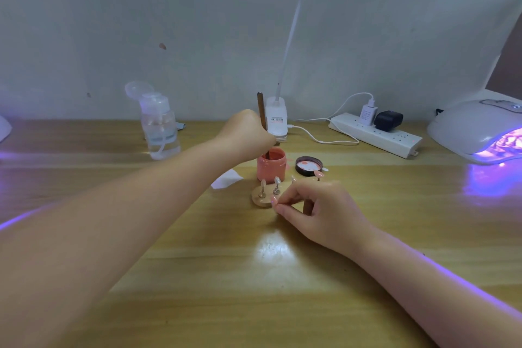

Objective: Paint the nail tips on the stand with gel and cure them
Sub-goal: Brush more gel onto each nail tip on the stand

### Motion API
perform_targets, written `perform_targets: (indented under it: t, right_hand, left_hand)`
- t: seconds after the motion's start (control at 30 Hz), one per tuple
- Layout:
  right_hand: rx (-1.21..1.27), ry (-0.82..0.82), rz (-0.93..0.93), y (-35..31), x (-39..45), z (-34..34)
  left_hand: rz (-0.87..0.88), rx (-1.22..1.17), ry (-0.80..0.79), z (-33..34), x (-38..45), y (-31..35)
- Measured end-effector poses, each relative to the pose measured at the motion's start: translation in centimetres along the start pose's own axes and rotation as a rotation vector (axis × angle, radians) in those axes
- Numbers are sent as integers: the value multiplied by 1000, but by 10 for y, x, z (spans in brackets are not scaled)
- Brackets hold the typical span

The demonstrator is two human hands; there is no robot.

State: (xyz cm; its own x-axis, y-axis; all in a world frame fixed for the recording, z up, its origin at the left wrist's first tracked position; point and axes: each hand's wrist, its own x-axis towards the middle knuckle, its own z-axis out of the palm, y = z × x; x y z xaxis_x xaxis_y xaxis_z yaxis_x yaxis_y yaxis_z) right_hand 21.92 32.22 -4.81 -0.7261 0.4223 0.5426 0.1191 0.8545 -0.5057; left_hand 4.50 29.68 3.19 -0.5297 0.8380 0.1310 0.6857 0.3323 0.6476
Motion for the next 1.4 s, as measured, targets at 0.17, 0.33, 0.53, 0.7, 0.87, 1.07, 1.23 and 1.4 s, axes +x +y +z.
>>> perform_targets:
  t: [0.17,0.33,0.53,0.7,0.87,1.07,1.23,1.4]
  right_hand:
    - [-6,11,41,1,0,1]
    - [41,48,97,2,0,0]
    - [102,44,148,3,0,0]
    - [141,43,202,2,0,-1]
    - [258,122,299,0,4,-6]
    - [330,179,360,-4,5,-4]
    - [363,195,368,-5,5,-3]
    - [365,202,362,-5,4,-4]
  left_hand:
    - [-63,-298,151,-10,6,-9]
    - [-232,-655,178,-16,2,-29]
    - [-359,-822,129,-14,-3,-53]
    - [-320,-787,197,-12,-6,-66]
    - [-83,-912,246,-15,-33,-66]
    - [309,-772,224,-3,-93,-55]
    - [549,-398,266,12,-116,-54]
    - [592,-307,314,17,-119,-57]
